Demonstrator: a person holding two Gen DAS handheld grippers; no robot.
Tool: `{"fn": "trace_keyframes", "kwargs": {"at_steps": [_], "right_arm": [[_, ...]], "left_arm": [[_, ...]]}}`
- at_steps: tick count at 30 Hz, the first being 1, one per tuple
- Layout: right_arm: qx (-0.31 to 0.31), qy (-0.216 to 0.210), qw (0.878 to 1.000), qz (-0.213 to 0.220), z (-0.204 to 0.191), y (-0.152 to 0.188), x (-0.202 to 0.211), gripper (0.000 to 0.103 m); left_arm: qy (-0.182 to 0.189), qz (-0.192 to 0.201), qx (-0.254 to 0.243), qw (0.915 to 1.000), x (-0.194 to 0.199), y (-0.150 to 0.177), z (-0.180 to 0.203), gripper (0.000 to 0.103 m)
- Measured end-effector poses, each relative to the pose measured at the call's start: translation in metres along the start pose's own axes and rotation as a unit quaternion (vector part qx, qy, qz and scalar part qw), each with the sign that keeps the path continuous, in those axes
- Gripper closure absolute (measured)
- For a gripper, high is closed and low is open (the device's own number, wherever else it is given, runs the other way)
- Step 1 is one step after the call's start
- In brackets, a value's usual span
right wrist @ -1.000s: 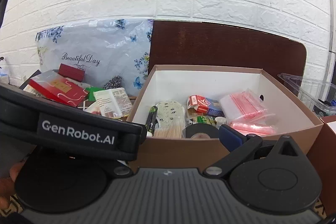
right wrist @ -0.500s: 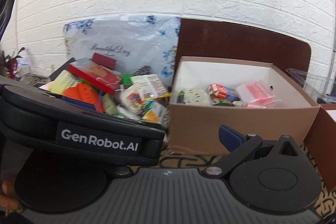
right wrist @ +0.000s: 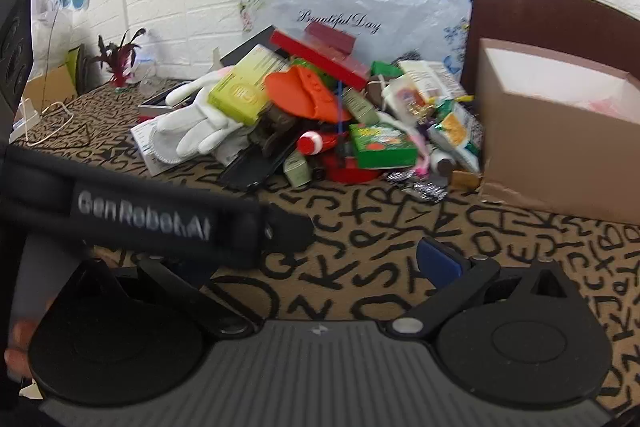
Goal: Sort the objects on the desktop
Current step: 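Move the right gripper back over the pile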
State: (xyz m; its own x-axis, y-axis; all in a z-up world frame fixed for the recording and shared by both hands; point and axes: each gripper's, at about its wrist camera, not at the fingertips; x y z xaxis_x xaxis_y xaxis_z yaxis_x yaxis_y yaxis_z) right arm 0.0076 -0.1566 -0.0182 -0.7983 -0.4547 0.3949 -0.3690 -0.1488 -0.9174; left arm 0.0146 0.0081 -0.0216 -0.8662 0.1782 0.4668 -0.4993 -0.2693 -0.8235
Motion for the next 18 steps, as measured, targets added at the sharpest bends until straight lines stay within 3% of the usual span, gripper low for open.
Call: {"fn": "trace_keyframes", "kwargs": {"at_steps": [5,11,14,18], "right_arm": [[0.0,-0.011,1.0,0.003,-0.002,-0.003,-0.015,0.002],[-0.013,0.001,1.0,0.0,0.005,-0.006,-0.037,0.002],[-0.004,-0.014,1.0,-0.006,0.0,-0.006,-0.046,0.004],[0.005,-0.02,1.0,-0.015,-0.009,-0.01,-0.066,0.025]], "left_arm": [[-0.008,0.023,0.035,0.9991,0.002,-0.006,-0.027,0.002],[0.003,0.018,0.032,0.9993,-0.013,-0.005,-0.039,0.005],[0.009,0.011,0.033,0.9993,-0.022,-0.008,-0.049,0.015],[0.013,0.004,0.061,0.9981,-0.03,-0.014,-0.068,0.036]]}}
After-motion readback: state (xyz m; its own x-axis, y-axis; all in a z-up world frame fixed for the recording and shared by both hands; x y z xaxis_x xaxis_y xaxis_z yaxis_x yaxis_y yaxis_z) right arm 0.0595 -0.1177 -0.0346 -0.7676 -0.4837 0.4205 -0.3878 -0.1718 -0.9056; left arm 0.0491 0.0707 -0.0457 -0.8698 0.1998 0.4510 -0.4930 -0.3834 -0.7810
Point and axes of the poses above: each gripper's, at about its wrist camera, not at the fingertips, and x roughly against the way its jaws point, z to its right, y to its underside, and after that the axes turned 9 degrees about z, right-handed
